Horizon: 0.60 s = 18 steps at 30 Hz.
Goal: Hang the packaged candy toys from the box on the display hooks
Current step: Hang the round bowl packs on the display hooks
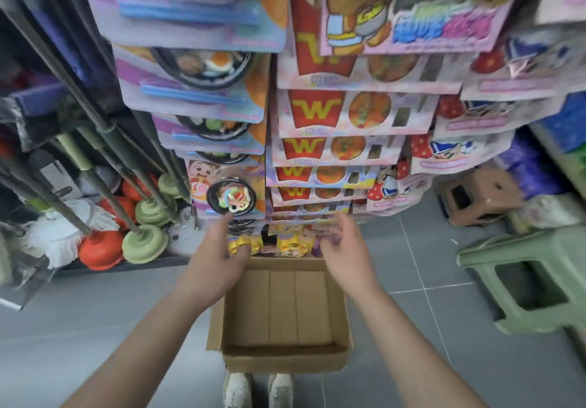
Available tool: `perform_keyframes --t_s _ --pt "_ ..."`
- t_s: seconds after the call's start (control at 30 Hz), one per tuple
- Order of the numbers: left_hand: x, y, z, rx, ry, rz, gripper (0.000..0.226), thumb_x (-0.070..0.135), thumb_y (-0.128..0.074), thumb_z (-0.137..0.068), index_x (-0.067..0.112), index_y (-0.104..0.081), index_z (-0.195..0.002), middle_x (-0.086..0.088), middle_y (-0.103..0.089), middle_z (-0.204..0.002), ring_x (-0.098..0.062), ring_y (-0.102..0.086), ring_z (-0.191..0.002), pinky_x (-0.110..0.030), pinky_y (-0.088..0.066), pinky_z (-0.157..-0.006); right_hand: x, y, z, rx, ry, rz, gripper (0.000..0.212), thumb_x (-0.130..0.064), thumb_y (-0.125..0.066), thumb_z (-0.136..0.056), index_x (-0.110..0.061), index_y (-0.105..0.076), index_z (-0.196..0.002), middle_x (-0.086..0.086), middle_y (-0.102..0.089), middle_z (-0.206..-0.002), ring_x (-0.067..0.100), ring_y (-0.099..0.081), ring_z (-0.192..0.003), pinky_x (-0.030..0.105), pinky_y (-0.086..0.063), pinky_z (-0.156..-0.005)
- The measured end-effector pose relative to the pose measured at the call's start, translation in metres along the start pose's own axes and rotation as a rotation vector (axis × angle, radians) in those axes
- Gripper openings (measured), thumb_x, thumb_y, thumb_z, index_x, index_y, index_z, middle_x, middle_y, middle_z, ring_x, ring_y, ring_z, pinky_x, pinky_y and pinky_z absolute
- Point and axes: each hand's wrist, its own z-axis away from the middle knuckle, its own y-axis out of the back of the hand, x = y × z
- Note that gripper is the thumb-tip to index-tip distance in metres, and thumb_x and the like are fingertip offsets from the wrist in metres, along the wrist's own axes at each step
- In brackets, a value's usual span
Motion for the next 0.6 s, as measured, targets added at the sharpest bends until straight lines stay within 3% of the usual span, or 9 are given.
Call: perform_keyframes --t_s 0.03,0.1,0.17,0.23,0.3,0.43,0.53,0.6 --pt "0.015 -0.003 0.000 -0.020 -0.039 0.000 0.065 0.022 -0.057 -0.104 0.018 -0.027 -0.160 0.004 -0.040 -0.155 -0.014 -0.045 -0.135 -0.019 -0.037 -0.103 -0.004 0.013 0.005 0.034 0.006 -0.016 0.059 -0.006 -0.055 -0.098 -0.019 -0.036 -0.153 -0.007 -0.048 -0.143 0.005 -0.051 -0.124 0.024 -0.043 -0.100" --pt "0.047 -0.004 -0.001 -0.034 -0.100 0.023 0.058 0.017 -0.056 -0.103 0.018 -0.033 -0.157 0.019 -0.043 -0.141 -0.010 -0.051 -0.120 -0.003 -0.042 -0.085 -0.014 0.037 0.009 0.101 0.022 -0.044 0.059 -0.006 -0.055 -0.097 -0.020 -0.038 -0.152 -0.008 -0.050 -0.143 0.006 -0.055 -0.124 0.027 -0.045 -0.104" --pt "0.071 -0.002 -0.003 -0.011 -0.152 0.071 0.053 0.014 -0.057 -0.102 0.024 -0.038 -0.151 0.028 -0.046 -0.125 -0.012 -0.058 -0.108 -0.012 -0.048 -0.081 -0.023 0.059 0.008 0.150 0.048 -0.054 0.057 -0.007 -0.054 -0.098 -0.019 -0.039 -0.151 -0.008 -0.054 -0.139 -0.002 -0.057 -0.111 0.017 -0.048 -0.096" --pt "0.090 0.001 -0.006 0.015 -0.181 0.128 0.053 0.015 -0.059 -0.101 0.026 -0.039 -0.149 0.023 -0.048 -0.130 -0.009 -0.054 -0.121 -0.027 -0.045 -0.100 -0.033 0.079 0.005 0.192 0.066 -0.067 0.057 -0.010 -0.055 -0.098 -0.017 -0.037 -0.152 -0.004 -0.054 -0.142 0.003 -0.057 -0.115 0.009 -0.046 -0.092" --pt "0.112 0.008 -0.008 0.050 -0.164 0.143 0.055 0.016 -0.058 -0.102 0.018 -0.036 -0.153 0.016 -0.044 -0.130 -0.004 -0.045 -0.121 -0.027 -0.037 -0.100 -0.041 0.095 0.001 0.221 0.108 -0.089 0.060 -0.012 -0.057 -0.098 -0.018 -0.036 -0.154 -0.003 -0.049 -0.150 0.012 -0.051 -0.132 0.025 -0.043 -0.107" --pt "0.147 0.010 -0.014 0.004 -0.094 0.141 0.060 0.027 -0.057 -0.103 0.019 -0.029 -0.155 0.006 -0.046 -0.145 -0.013 -0.046 -0.127 -0.033 -0.039 -0.101 -0.061 0.119 -0.012 0.185 0.160 -0.098 0.059 -0.019 -0.057 -0.098 -0.023 -0.036 -0.153 -0.007 -0.047 -0.149 0.013 -0.050 -0.134 0.036 -0.046 -0.107" --pt "0.157 0.006 -0.012 0.040 -0.054 0.164 0.056 0.023 -0.061 -0.100 0.024 -0.035 -0.150 0.008 -0.052 -0.141 -0.017 -0.053 -0.131 -0.034 -0.045 -0.099 -0.068 0.133 -0.017 0.115 0.208 -0.046 0.042 -0.015 -0.057 -0.098 -0.025 -0.049 -0.138 -0.012 -0.050 -0.124 0.011 -0.053 -0.122 0.029 -0.043 -0.100" --pt "0.162 0.001 -0.008 0.065 -0.045 0.181 0.060 0.021 -0.063 -0.099 0.026 -0.034 -0.151 0.006 -0.055 -0.144 -0.020 -0.056 -0.133 -0.036 -0.047 -0.103 -0.064 0.142 -0.018 0.063 0.259 -0.020 0.043 -0.013 -0.057 -0.098 -0.026 -0.049 -0.138 -0.016 -0.045 -0.118 0.009 -0.051 -0.123 0.025 -0.038 -0.098"
